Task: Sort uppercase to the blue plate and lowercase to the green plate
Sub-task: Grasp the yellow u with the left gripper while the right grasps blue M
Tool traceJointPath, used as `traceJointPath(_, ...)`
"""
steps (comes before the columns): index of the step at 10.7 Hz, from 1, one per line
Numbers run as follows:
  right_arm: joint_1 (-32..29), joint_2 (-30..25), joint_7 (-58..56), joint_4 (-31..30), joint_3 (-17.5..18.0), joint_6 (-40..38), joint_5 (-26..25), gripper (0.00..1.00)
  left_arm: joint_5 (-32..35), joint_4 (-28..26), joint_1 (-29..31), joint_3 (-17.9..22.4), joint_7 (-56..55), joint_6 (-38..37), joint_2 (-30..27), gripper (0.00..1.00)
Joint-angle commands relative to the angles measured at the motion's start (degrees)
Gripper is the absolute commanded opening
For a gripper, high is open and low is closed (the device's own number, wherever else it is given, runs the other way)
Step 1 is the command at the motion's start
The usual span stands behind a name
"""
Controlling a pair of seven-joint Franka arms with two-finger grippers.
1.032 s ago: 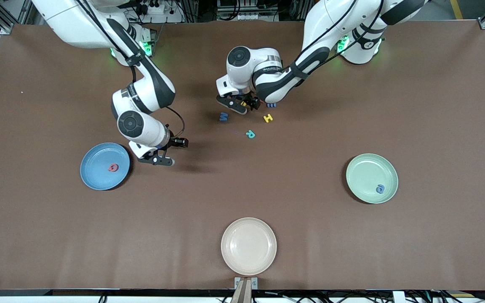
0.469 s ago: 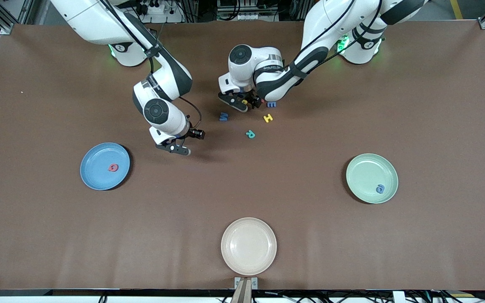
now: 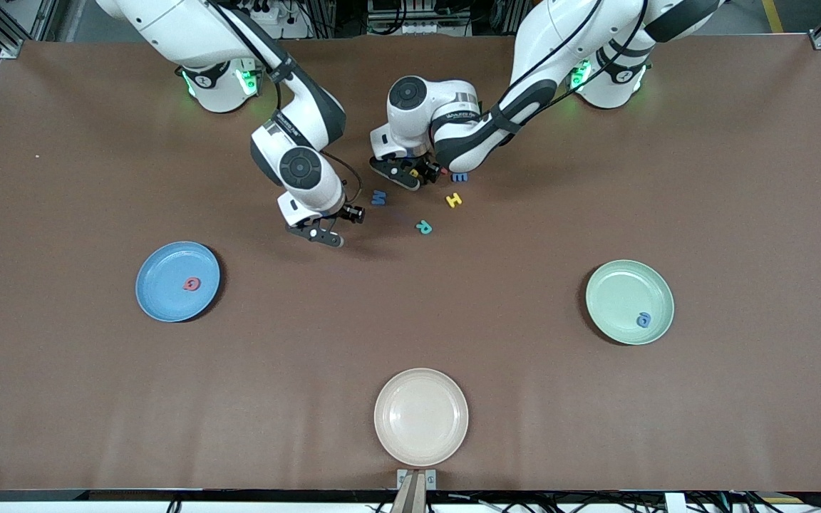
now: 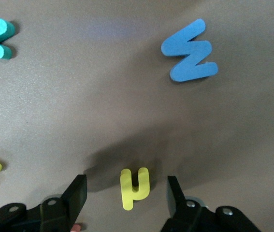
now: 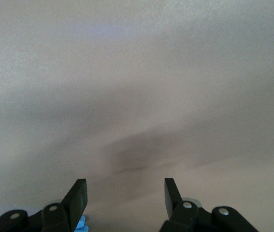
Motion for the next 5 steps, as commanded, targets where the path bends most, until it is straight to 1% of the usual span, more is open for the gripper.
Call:
traceJointPath(1, -0.6, 0.6, 1.3, -1.4, 0.3, 3.3, -1.7, 0.73, 1.5, -1.5, 0.3, 0.0, -1.3, 1.0, -1.6, 0.42)
traceJointPath(2, -0.6, 0.8, 1.3, -1.6, 0.3, 3.7, -1.7, 0.73, 1.4, -1.4, 0.5, 0.0, -1.4, 1.0, -1.6, 0.19)
traceJointPath(3, -0.6, 0.8, 1.3, -1.6, 0.3, 3.7, -1.7, 0.73, 1.4, -1.4, 0.5, 0.0, -1.4, 1.0, -1.7, 0.03)
traceJointPath(4, -0.6, 0.9, 1.3, -1.6, 0.4, 3.8, -1.7, 0.73, 1.4, -1.4, 0.7, 0.0, -1.4, 0.9, -1.9, 0.00)
traceJointPath(5, -0.3, 0.9, 1.3, -1.6, 0.4, 3.9, -1.7, 0.74, 1.4, -1.5, 1.8, 0.0, -1.5, 0.4, -2.7, 0.00)
